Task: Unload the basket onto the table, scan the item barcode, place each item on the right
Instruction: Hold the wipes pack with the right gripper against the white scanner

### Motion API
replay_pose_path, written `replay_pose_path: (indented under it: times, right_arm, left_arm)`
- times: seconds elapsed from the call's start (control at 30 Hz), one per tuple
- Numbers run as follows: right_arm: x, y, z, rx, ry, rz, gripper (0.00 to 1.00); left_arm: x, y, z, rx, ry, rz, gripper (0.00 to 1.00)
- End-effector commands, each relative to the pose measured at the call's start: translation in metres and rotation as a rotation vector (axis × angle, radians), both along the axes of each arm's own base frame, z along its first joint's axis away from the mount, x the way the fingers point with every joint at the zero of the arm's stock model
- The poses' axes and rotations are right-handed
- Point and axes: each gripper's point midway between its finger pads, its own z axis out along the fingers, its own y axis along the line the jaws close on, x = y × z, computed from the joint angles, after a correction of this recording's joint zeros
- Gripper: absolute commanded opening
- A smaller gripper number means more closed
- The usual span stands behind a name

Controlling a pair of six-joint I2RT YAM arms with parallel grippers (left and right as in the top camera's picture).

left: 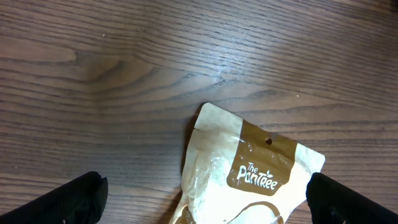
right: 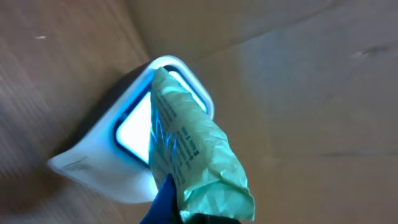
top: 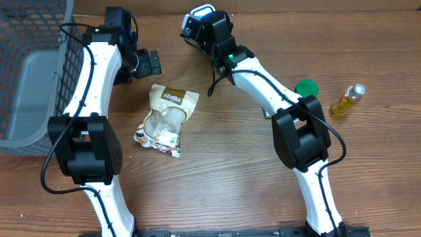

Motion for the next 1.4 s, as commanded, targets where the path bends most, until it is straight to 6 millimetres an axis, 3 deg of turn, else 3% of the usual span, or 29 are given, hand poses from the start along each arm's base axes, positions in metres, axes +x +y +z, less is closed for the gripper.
replay_pose_path:
  times: [0.0, 0.13, 0.27, 0.43, 0.53, 0.8, 1.03, 1.13, 1.37]
  right_arm:
    - [0.011, -0.006, 0.015, -0.093, -0.088, -0.008, 0.04]
    - [0.013, -0.007, 0.017, -0.11, -0.102, -0.001, 0.04]
    - [0.014, -0.011, 0.006, -0.115, -0.082, -0.008, 0.04]
    - [-0.003, 0.002, -0.028, -0.125, 0.052, 0.106, 0.04]
    - [-0.007, 0.002, -0.038, -0.102, 0.086, 0.102, 0.04]
    - [-0.009, 0.0, -0.042, -0.069, 0.109, 0.079, 0.04]
    - [-0.002, -0.015, -0.041, 0.023, 0.123, 0.001, 0.04]
    - [0.0, -0.018, -0.026, 0.032, 0.1, -0.008, 0.04]
    - [-0.012, -0.024, 0.045, 0.257, 0.067, -0.1, 0.04]
  left_arm:
    - [-0.001, 0.0, 0.003, 0.006, -0.004, -0.002, 1.0]
    - [-0.002, 0.0, 0.003, 0.006, -0.004, -0.002, 1.0]
    - [-0.002, 0.0, 0.003, 0.006, -0.004, -0.002, 1.0]
    - [-0.001, 0.0, 0.003, 0.006, -0.004, -0.002, 0.99]
    - [-0.001, 0.0, 0.003, 0.006, -0.004, -0.002, 1.0]
    - [-0.002, 0.0, 0.003, 0.006, -0.004, -0.002, 1.0]
    - [-0.001, 0.0, 0.003, 0.006, -0.004, -0.002, 1.0]
    - [-0.002, 0.0, 0.003, 0.006, -0.004, -0.002, 1.0]
    - [-0.001, 0.0, 0.003, 0.006, -0.004, -0.002, 1.0]
